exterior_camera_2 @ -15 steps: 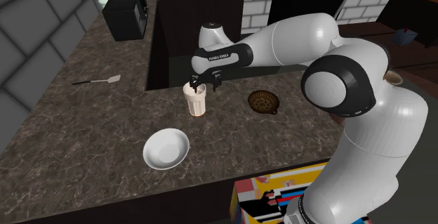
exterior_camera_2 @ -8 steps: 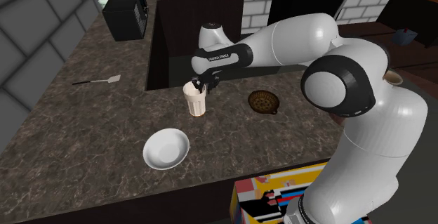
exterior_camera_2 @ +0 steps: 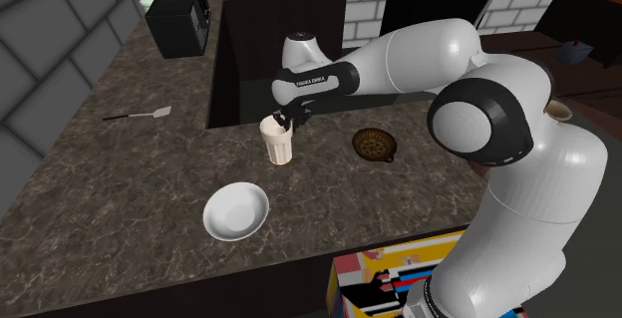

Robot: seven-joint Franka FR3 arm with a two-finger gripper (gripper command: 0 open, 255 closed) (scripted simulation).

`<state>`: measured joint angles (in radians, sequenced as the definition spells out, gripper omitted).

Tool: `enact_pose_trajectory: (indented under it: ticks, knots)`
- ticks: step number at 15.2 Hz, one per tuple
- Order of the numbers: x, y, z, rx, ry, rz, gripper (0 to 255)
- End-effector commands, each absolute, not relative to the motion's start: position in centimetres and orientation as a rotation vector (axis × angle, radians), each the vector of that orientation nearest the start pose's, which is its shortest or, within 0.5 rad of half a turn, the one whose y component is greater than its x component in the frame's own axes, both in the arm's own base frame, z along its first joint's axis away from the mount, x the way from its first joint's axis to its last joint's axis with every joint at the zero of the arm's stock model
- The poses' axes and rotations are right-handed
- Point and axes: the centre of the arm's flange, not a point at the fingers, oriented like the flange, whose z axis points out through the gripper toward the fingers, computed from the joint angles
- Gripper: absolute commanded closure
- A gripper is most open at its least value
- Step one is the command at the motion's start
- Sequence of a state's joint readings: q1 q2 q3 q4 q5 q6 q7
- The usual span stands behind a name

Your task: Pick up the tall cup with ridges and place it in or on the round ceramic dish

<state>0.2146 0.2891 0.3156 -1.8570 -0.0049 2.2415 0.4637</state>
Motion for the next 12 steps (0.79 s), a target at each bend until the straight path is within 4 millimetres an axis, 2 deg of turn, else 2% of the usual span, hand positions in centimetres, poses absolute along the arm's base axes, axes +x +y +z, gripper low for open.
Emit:
enact_pose_trajectory:
  ticks: [1,12]
  knots:
    - [55.2,31.0,38.7,-3.014,-0.08,-0.082,255]
    - [55.2,31.0,44.5,-3.014,-0.08,-0.082,255]
